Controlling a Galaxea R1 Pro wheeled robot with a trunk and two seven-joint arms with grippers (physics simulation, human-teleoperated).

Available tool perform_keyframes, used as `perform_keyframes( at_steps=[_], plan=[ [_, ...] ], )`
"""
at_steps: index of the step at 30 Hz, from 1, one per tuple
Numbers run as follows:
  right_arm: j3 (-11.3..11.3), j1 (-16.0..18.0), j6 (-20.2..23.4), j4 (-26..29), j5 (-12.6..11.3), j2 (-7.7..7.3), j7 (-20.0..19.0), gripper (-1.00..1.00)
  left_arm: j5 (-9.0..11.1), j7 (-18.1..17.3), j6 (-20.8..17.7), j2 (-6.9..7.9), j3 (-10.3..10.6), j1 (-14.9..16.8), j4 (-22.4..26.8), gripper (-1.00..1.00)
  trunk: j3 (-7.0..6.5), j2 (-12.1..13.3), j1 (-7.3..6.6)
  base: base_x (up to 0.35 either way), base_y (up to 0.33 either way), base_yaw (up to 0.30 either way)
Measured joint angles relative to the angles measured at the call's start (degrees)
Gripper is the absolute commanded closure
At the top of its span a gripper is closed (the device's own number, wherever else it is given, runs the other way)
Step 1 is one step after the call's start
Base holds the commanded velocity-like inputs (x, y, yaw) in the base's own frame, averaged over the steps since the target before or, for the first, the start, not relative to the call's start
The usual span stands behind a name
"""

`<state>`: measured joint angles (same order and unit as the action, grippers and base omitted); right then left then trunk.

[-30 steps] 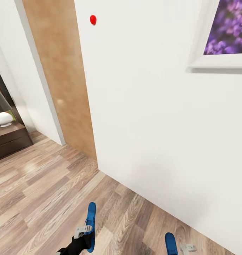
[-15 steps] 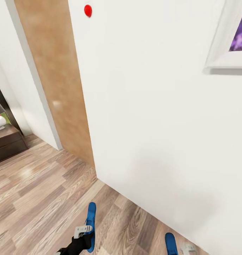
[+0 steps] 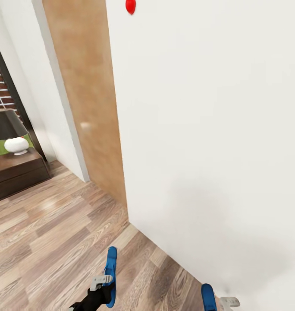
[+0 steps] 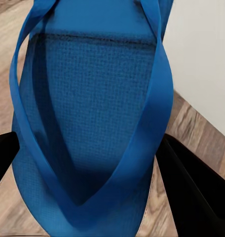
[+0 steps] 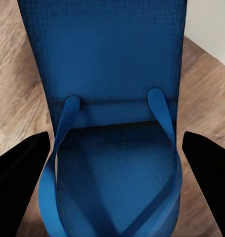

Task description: In the bedroom, move the book from the bed onto either nightstand, and place the two sandals side by side next to the bed.

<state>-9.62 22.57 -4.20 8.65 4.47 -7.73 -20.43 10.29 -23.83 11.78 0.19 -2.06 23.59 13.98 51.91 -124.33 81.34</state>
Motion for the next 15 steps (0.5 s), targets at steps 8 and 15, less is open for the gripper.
perform_keyframes(
  at_steps=[8, 15],
  plan=[
    [0.07, 0.00, 0.00, 0.00, 0.00, 0.00, 0.01, 1.00, 0.00, 0.00, 0.00, 0.00, 0.00, 0.00, 0.00, 1.00, 0.00, 0.00, 0.00, 0.000, 0.000, 0.292],
    [0.07, 0.00, 0.00, 0.00, 0.00, 0.00, 0.02, 1.00, 0.00, 0.00, 0.00, 0.00, 0.00, 0.00, 0.00, 1.00, 0.00, 0.00, 0.00, 0.000, 0.000, 0.292]
  ],
)
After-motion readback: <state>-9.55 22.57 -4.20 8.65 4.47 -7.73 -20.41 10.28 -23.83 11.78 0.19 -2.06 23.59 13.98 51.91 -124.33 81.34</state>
